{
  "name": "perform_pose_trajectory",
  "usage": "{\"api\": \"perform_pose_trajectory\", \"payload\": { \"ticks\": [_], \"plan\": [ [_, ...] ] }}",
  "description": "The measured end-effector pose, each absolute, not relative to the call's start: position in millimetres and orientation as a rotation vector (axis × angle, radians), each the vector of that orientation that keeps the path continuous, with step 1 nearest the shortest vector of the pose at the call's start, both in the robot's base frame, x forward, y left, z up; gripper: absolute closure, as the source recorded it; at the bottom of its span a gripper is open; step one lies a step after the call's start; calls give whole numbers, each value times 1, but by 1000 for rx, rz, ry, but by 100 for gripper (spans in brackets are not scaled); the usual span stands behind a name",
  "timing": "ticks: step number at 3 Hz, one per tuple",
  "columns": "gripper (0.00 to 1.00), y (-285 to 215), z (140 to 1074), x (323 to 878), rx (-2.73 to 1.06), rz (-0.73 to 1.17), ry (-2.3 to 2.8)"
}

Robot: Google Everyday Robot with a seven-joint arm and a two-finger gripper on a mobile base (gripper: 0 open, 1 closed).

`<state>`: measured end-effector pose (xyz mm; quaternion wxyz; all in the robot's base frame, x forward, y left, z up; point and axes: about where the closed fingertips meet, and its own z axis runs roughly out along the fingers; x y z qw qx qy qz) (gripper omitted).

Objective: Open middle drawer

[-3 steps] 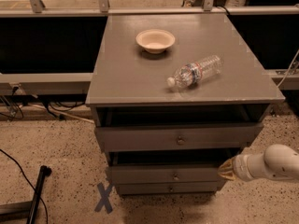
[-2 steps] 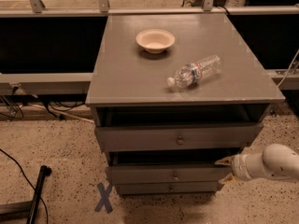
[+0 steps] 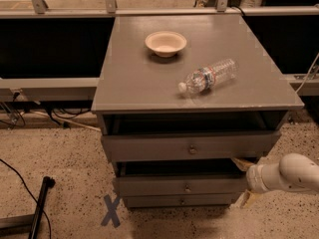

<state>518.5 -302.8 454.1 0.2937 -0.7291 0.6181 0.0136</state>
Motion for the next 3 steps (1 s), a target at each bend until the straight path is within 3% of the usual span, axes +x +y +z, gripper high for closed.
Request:
{"api": "perform_pose_trajectory", "payload": {
  "ticks": [1,2,3],
  "plan": [
    [0,-310,444,523,-1953,33,1714],
    [14,-318,432,526,-1961,33,1782],
    [16,-323,424,529,-1964,39,1831]
  ]
}}
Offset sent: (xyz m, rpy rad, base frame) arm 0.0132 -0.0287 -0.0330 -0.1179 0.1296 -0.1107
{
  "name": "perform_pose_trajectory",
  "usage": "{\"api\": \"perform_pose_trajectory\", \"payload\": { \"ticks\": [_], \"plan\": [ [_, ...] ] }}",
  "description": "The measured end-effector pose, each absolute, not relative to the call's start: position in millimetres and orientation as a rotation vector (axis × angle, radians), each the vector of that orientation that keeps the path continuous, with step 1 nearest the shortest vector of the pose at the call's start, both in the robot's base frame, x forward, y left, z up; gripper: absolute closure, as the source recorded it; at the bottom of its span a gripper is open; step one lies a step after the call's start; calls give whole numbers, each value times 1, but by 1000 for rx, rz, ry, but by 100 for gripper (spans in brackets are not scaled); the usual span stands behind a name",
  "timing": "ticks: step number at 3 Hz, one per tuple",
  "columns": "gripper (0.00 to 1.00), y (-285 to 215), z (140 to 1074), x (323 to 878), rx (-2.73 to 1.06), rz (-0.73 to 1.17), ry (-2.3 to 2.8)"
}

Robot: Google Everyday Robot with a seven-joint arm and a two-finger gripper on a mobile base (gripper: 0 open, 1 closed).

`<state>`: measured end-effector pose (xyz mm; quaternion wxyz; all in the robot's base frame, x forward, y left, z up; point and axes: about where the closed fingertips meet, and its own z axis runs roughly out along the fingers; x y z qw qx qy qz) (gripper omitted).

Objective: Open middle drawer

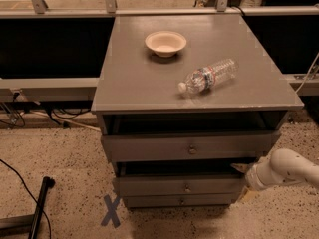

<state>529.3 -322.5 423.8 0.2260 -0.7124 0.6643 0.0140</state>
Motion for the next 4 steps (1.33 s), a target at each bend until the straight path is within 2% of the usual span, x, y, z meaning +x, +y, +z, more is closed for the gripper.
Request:
{"api": "perform_pose_trajectory", "payload": {
  "ticks": [1,2,3,4],
  "plan": [
    [33,-322,422,527,-1973,73,1846],
    [39,-318,423,512,-1989,150,1850],
    [42,-309,433,492,-1982,272,1823],
    [40,-303,447,463,-1999,419,1805]
  ]
}}
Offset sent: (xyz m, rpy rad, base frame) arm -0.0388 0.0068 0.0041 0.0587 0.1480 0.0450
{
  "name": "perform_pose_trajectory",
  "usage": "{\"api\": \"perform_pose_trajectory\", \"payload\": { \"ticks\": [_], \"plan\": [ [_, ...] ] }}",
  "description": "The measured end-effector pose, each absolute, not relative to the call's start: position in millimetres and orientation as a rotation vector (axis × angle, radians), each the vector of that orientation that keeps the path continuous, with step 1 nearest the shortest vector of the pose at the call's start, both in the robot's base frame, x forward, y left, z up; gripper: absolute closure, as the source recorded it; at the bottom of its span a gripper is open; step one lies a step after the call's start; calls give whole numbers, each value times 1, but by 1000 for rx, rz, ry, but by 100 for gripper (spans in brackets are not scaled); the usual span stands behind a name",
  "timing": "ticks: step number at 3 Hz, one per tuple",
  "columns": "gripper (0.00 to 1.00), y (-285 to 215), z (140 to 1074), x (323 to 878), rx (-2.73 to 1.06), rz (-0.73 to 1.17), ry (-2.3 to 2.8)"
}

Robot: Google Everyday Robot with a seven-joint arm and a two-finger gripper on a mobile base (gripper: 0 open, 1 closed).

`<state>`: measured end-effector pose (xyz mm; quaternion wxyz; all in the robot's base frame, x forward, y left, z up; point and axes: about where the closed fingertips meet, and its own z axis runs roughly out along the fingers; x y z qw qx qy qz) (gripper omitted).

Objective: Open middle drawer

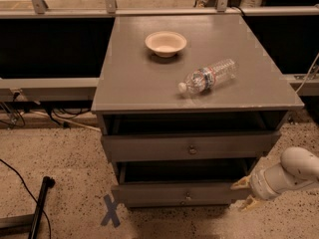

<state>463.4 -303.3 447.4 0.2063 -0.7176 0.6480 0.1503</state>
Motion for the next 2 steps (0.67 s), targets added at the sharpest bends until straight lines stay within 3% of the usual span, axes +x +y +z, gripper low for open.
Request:
{"api": "perform_pose_trajectory", "payload": {
  "ticks": [1,2],
  "plan": [
    [40,-303,470,439,-2057,511,1762],
    [25,-305,486,430,-2076,514,1723]
  ]
}}
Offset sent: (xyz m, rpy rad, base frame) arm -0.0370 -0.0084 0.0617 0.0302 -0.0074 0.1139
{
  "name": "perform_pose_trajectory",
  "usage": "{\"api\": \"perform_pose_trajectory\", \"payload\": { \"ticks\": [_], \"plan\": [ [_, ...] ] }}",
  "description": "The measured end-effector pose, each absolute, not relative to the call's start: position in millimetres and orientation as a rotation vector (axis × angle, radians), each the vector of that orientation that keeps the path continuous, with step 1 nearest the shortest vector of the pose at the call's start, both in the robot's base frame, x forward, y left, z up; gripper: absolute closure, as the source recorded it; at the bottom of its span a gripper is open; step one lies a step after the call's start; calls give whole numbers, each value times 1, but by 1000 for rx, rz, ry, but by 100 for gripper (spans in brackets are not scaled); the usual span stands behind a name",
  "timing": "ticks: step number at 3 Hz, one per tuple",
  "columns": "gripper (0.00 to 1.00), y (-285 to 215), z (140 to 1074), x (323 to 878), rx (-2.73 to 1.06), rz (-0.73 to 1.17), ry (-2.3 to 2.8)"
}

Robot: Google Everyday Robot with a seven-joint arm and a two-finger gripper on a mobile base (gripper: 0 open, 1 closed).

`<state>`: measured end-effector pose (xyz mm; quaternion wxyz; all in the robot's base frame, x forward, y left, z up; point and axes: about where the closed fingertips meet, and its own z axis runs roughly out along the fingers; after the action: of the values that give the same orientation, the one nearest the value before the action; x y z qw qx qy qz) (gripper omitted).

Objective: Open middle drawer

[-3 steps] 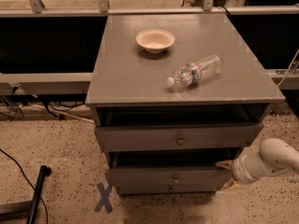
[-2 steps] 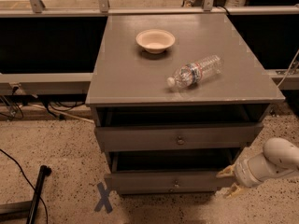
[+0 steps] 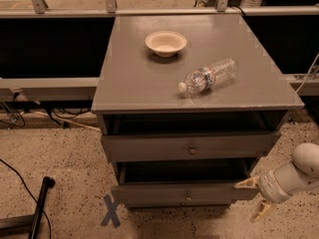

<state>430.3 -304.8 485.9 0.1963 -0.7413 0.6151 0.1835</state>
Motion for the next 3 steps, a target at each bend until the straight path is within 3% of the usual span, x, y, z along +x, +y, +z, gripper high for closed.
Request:
{"api": "perform_pose_trajectory", "payload": {
  "ticks": [1,3],
  "plan": [
    [0,-303,484,429,-2077,521,1721],
    [0,-303,473,438,-1998,472,1778]
  ]
}}
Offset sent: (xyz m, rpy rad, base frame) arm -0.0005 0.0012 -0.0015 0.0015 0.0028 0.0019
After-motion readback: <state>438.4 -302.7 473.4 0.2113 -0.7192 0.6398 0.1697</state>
